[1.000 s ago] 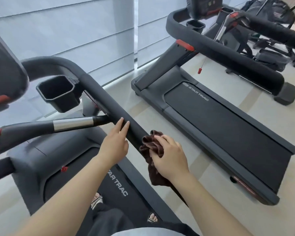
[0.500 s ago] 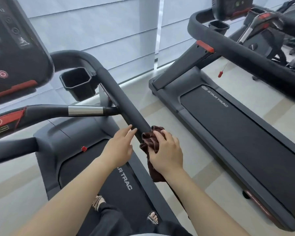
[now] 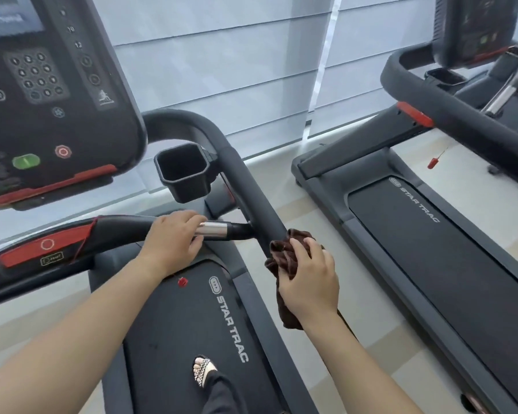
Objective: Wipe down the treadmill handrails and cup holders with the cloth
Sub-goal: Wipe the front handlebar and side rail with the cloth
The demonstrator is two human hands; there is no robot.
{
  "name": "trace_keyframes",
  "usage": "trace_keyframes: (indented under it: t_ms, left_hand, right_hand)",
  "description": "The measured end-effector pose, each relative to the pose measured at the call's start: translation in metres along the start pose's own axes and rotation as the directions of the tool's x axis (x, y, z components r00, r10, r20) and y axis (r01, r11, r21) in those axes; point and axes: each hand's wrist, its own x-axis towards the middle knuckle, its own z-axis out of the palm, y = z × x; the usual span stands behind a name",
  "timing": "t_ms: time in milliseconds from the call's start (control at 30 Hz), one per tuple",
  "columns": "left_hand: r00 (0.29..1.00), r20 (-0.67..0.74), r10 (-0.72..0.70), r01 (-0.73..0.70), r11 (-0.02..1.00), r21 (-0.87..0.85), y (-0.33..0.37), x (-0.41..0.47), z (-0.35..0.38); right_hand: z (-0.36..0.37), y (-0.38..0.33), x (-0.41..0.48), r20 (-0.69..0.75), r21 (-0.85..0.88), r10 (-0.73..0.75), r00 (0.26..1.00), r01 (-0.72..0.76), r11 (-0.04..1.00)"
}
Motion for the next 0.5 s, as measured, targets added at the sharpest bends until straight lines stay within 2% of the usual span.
trace_keyframes:
  t_ms: [233,333,433,500]
  left_hand:
    - [0.998,0.065,0.012,-0.008,0.998,-0.061,-0.042,0.018,-0.003]
    - [0.992,0.112,-0.056,0.061,0.997,-0.049,-0.061,0.03,-0.012]
    - [0.985,0.084,-0.153,0.164,0.977,-0.138,-0.074,0.032,-0.018]
    - [0.992,0.027,-0.121,0.123,0.987,-0.099,-0.073,0.029,-0.011]
  right_hand:
    - [0.03,-0.047,0.071,-0.016,-0.047,-0.019,1.0,0.018,0.999]
    - [0.038,-0.062,0.095,-0.021,-0.054,-0.041,0.999,0.039,0.998]
    - [0.049,-0.064,0.104,-0.071,-0.047,-0.041,0.997,0.037,0.998]
    - [0.054,-0.063,0.102,-0.132,-0.048,-0.047,0.99,0.041,0.998]
